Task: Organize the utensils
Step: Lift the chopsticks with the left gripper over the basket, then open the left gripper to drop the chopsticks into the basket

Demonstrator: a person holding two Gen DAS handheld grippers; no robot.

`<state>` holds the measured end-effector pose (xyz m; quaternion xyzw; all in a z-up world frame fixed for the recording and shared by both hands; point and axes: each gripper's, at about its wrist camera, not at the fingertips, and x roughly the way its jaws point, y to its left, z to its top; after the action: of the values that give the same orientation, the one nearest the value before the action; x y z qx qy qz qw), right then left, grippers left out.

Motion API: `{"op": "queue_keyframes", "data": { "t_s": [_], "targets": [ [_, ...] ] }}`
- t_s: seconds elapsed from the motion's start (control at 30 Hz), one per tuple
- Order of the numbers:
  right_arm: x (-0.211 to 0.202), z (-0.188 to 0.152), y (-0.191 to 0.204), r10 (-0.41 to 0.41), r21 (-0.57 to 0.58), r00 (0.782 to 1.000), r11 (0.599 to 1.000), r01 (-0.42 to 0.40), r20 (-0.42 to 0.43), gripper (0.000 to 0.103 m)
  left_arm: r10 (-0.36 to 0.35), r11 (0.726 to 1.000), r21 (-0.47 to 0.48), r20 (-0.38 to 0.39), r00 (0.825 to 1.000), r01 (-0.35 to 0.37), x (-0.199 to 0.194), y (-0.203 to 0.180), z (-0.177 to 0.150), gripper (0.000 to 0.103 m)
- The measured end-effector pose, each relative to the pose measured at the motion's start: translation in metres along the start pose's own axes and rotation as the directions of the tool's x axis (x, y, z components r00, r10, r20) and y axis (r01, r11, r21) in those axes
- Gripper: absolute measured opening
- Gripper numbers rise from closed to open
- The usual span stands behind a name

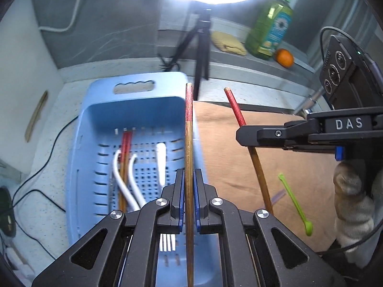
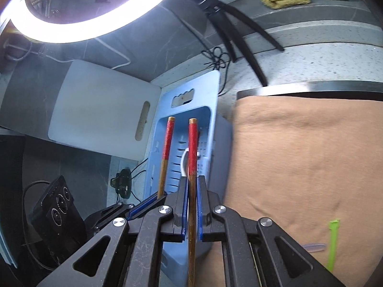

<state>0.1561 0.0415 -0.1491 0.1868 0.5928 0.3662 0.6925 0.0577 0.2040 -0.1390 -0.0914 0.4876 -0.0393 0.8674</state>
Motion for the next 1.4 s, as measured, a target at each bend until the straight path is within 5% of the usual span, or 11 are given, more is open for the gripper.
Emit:
{"op": "queue_keyframes", "data": {
  "t_s": [0.6,1.4],
  "targets": [
    [0.069,0.007,0.011,-0.091,0.003,0.996,0.996,0.091,-0.011,0.006,0.003,0.998,-0.060,-0.063,0.998,-0.007,0.028,0.044,0.005,0.006],
    [0.054,0.006,0.018,-0.086,-0.089,0.996,0.993,0.083,-0.029,0.009,0.058,0.994,-0.091,-0.052,0.997,-0.063,0.017,0.039,-0.002,0.015]
  ]
}}
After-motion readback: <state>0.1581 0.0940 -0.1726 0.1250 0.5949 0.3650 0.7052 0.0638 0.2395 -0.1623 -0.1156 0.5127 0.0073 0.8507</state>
